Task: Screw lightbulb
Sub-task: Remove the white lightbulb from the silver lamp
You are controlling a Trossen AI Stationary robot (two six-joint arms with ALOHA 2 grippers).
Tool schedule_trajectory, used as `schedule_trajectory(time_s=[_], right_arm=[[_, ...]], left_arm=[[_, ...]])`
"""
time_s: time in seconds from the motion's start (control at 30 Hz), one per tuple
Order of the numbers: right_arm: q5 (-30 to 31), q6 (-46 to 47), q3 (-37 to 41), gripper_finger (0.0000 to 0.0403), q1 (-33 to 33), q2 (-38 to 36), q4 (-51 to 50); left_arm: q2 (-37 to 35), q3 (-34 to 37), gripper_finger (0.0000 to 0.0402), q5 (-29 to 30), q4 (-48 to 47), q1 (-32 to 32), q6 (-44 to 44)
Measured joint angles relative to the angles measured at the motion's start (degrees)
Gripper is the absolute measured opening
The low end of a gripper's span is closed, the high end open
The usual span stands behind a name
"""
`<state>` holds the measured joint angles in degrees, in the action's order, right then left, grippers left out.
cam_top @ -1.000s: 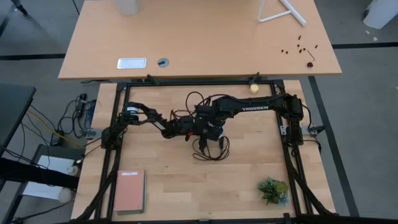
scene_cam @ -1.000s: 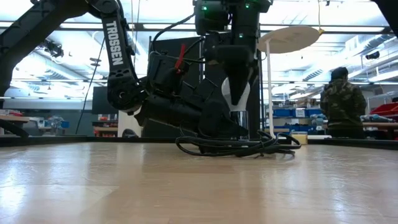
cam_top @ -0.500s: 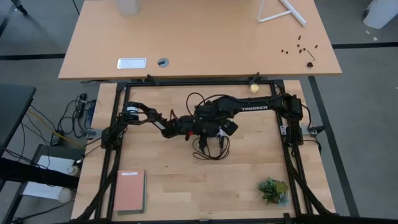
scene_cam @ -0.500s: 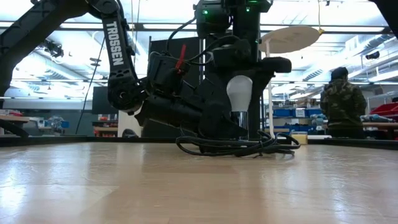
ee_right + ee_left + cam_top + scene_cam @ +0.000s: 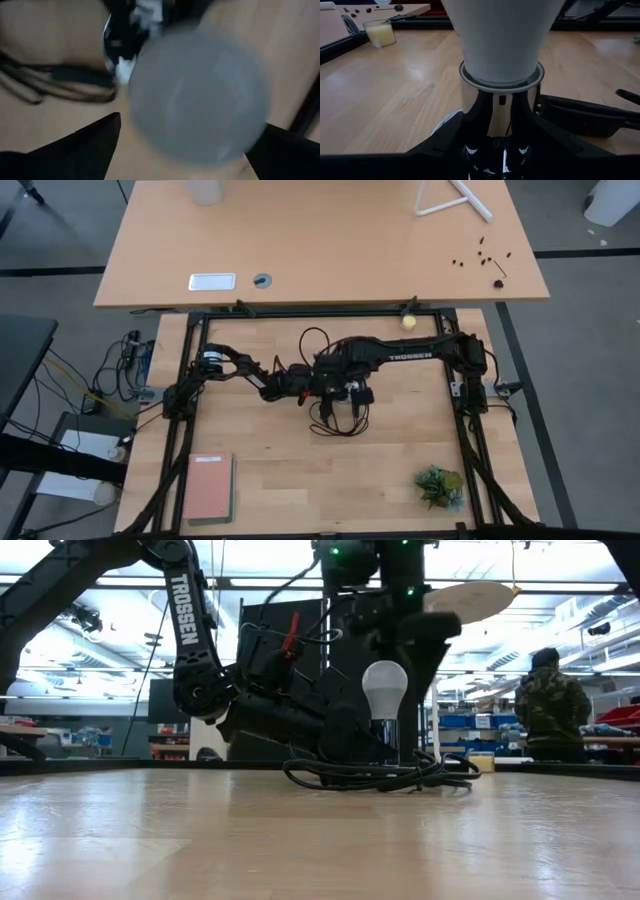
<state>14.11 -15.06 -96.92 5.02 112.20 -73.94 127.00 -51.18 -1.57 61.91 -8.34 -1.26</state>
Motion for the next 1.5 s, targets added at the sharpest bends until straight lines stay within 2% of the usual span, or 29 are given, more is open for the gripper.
schedule_trajectory(time_s=[0.17, 0.27, 0.4, 0.5, 0.6, 0.7, 0.87, 1.13, 1.27, 1.37, 1.5], right_arm=[[-3.2, 22.3, -0.7, 0.0379, -1.3, -0.1, -8.9], [-3.3, 33.6, -0.6, 0.0369, -3.1, -1.3, -9.4], [3.4, 44.0, 1.5, 0.036, -8.7, -5.6, -3.4], [10.7, 53.8, 7.0, 0.0352, -13.2, -10.7, -0.7], [13.7, 65.0, 14.9, 0.0347, -16.2, -16.3, 3.7], [16.8, 71.6, 24.7, 0.0346, -18.7, -21.8, 15.1], [21.4, 70.3, 38.7, 0.0346, -20.3, -26.2, 36.0], [30.6, 62.5, 55.1, 0.0345, -19.0, -24.5, 64.2], [32.3, 57.1, 59.8, 0.0345, -17.3, -23.2, 79.0], [32.4, 53.1, 61.0, 0.0345, -16.2, -23.2, 85.1], [33.2, 47.2, 61.3, 0.0345, -14.6, -23.3, 88.3]], left_arm=[[0.0, 0.0, 0.0185, 0.0, -0.2, 0.0, 0.0], [0.0, 0.0, 0.0185, -0.4, -0.2, 0.0, 0.0], [0.0, 0.0, 0.0185, -0.7, -0.3, 0.0, 0.0], [0.0, 0.0, 0.0185, -1.1, -0.3, 0.0, 0.0], [0.0, 0.0, 0.0185, -1.4, -0.3, 0.0, 0.0], [0.0, 0.0, 0.0185, -1.8, -0.2, 0.0, 0.0], [0.0, 0.0, 0.0185, -1.8, -0.2, 0.1, 0.0], [0.0, 0.0, 0.0185, -1.7, -0.2, 0.1, 0.2], [0.1, 0.0, 0.0185, -1.3, -0.2, 0.1, 0.4], [0.1, 0.0, 0.0185, -1.1, -0.2, 0.1, 0.4], [0.1, 0.0, 0.0185, -1.1, -0.2, 0.1, 0.4]])
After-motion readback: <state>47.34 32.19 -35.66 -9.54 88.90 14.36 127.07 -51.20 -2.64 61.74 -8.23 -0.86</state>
